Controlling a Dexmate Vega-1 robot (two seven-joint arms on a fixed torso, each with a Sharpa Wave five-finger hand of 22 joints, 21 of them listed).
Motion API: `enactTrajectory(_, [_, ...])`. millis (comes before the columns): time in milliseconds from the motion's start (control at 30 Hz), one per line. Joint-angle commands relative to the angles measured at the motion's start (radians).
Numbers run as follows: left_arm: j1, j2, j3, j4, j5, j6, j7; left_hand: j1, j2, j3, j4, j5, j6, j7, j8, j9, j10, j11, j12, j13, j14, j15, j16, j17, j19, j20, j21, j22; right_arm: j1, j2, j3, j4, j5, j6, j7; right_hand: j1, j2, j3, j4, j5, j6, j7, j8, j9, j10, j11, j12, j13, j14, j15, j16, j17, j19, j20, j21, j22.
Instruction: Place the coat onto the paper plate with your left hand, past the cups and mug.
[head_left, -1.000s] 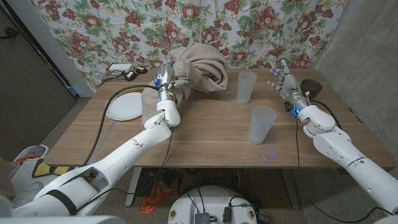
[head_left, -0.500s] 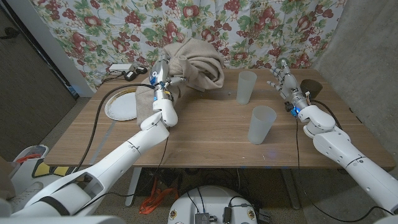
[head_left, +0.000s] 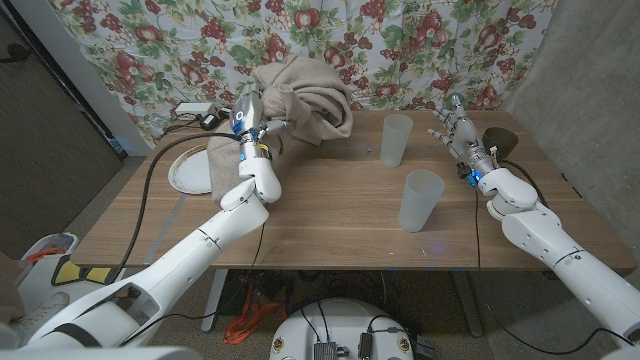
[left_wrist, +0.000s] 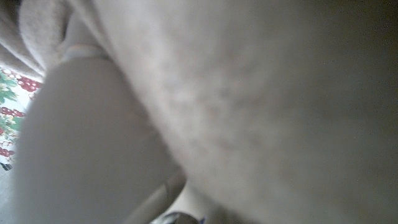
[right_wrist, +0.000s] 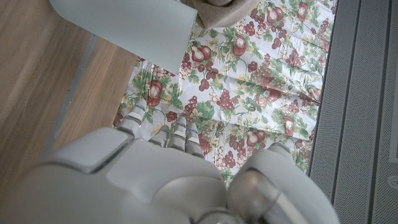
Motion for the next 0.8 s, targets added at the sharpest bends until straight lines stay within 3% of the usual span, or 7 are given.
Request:
enactTrajectory(33, [0.036,0.029,-0.036,-0.063,0.025,0.061,0.003,0.355,0.346,0.269,-0.039,0.007,0.082,-0.070,0.504,-0.001,0.077,-0.076,0.006,0.006,0.077,-0.098,0.007,0.003,-0.004,-0.010,0.009,-0.005,0.014,0.011,-0.011,0.021,-0.006,0.011,0.011,0.005,0.002,-0.003,0.002,-0.004,-0.001,-0.003,0.000,0.003,0.007,-0.002,0.000,0.003,0.002,-0.020,0.002,-0.001,0.001,0.000,0.002,0.002])
enactTrajectory(800, [0.150,0.096,-0.129,-0.201,0.037,0.138,-0.003,0.351,0.340,0.279,-0.039,0.005,0.090,-0.066,0.513,-0.015,0.084,-0.077,0.006,0.006,0.080,-0.097,0.012,0.003,-0.008,-0.003,0.033,-0.031,0.034,-0.017,-0.035,-0.005,-0.022,-0.042,0.022,0.002,0.000,-0.006,0.003,-0.004,-0.002,-0.004,-0.001,0.003,0.007,-0.001,-0.001,0.003,0.005,-0.022,0.003,-0.001,0.002,0.001,0.002,0.002])
